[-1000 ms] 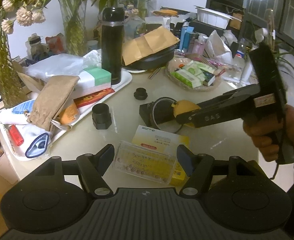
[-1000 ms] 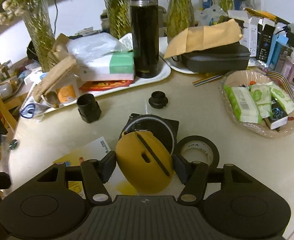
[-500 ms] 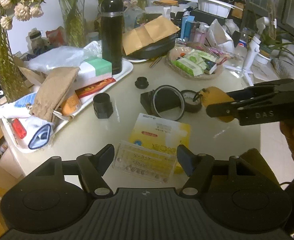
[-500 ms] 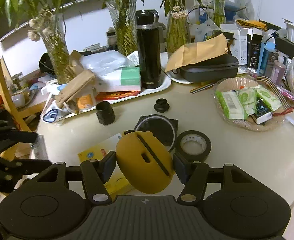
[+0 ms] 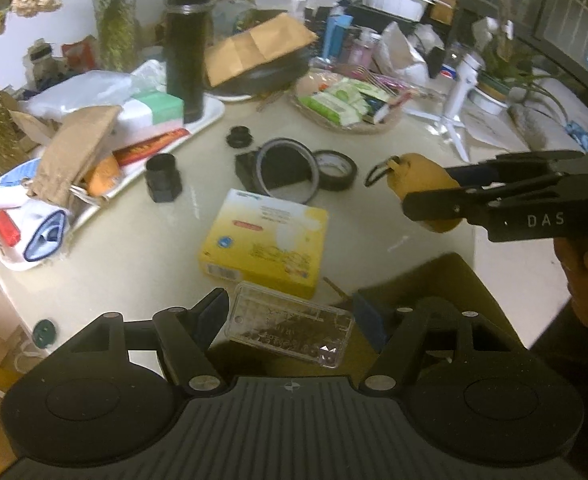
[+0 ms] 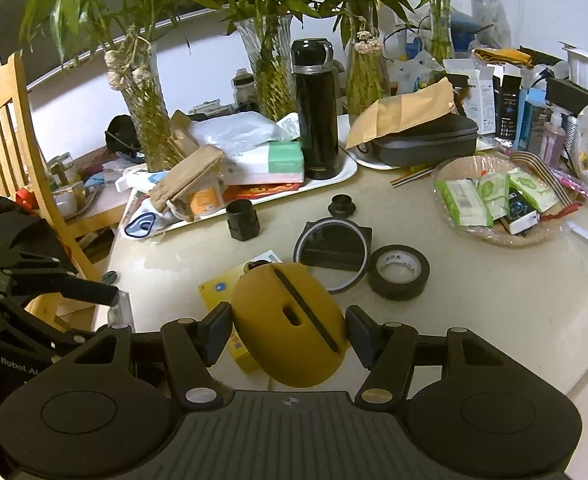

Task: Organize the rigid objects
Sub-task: 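Drop the blister pack into the box with the left gripper while the right carries the orange object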

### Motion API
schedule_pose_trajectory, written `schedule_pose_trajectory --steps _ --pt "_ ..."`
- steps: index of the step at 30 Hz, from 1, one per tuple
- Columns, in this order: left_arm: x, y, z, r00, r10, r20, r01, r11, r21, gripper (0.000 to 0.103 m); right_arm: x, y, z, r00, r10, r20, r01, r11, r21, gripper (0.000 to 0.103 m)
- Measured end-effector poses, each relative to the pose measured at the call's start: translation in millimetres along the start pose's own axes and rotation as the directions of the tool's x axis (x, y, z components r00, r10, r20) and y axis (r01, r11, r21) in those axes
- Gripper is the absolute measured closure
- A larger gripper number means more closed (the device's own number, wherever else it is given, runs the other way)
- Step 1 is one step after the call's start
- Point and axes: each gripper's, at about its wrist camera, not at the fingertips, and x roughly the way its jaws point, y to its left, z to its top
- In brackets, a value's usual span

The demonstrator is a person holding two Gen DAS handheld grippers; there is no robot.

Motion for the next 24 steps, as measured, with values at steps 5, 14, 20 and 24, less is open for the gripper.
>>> schedule_pose_trajectory --steps 5,14,20,24 --pt "4 -11 -8 0.998 -0.010 -0.057 0.012 0.999 0.036 0.034 -9 5 -9 1.000 0.011 0.000 -0.011 1.000 -0.012 0.039" --pt "18 -17 -17 0.986 -0.001 -0.165 0.010 0.998 0.059 0.032 -21 14 -22 1.000 0.016 -0.006 -0.017 0.999 -0.031 0.039" --pt "9 -14 -18 0.991 0.016 -0.133 -0.013 1.000 0.024 0.022 -26 15 -26 1.000 0.013 -0.011 -0.013 1.000 -0.024 0.039" --pt "-6 -4 -15 0.998 0.039 -0.047 -0.041 0.998 -0.046 0.022 -27 15 -28 1.000 0.013 -0.013 -0.014 1.000 -0.015 0.038"
